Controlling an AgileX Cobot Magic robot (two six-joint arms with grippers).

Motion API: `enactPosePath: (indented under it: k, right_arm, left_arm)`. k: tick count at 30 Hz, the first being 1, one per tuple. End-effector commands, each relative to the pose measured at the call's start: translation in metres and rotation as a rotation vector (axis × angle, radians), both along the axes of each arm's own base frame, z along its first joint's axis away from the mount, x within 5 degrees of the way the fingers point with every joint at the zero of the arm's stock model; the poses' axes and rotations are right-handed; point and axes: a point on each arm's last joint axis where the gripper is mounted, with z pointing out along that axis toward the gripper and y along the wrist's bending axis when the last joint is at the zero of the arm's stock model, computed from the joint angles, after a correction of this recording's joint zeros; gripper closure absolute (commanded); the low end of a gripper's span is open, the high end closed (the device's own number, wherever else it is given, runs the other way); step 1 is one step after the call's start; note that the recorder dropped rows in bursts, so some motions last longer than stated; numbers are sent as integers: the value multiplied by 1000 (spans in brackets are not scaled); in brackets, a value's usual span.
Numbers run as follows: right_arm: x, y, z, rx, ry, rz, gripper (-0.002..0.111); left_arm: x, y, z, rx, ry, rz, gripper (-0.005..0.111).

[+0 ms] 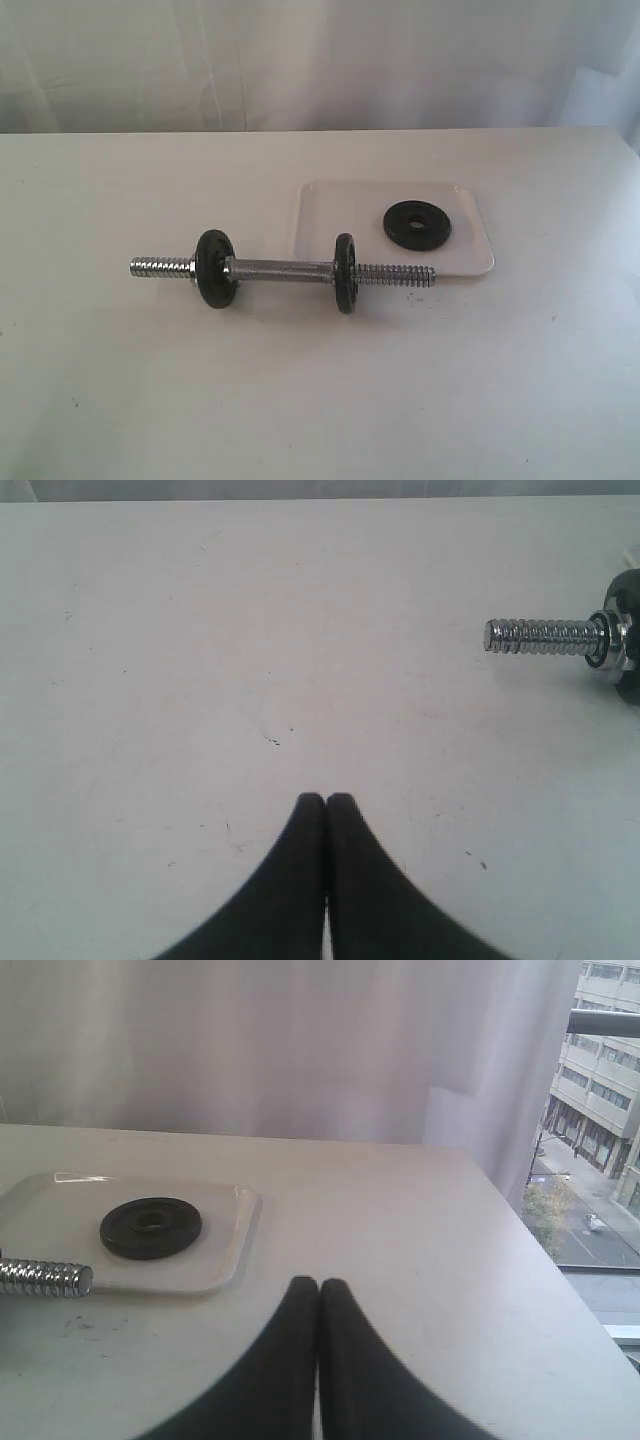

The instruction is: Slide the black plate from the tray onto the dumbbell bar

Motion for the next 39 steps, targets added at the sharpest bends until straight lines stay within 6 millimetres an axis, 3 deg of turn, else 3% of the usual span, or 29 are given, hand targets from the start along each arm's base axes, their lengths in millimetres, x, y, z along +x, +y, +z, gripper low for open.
enactPosePath:
  k: [1, 36, 39]
  right_arm:
    - [0, 0, -1, 6, -8, -2, 108]
    - [0, 0, -1, 6, -8, -2, 108]
    - [0, 0, -1, 6, -8, -2, 108]
  left_arm:
    - [0, 0, -1, 2, 1, 0, 107]
    - [1, 0, 2, 14, -33, -2, 107]
    - [2, 0, 6, -61, -74, 14, 107]
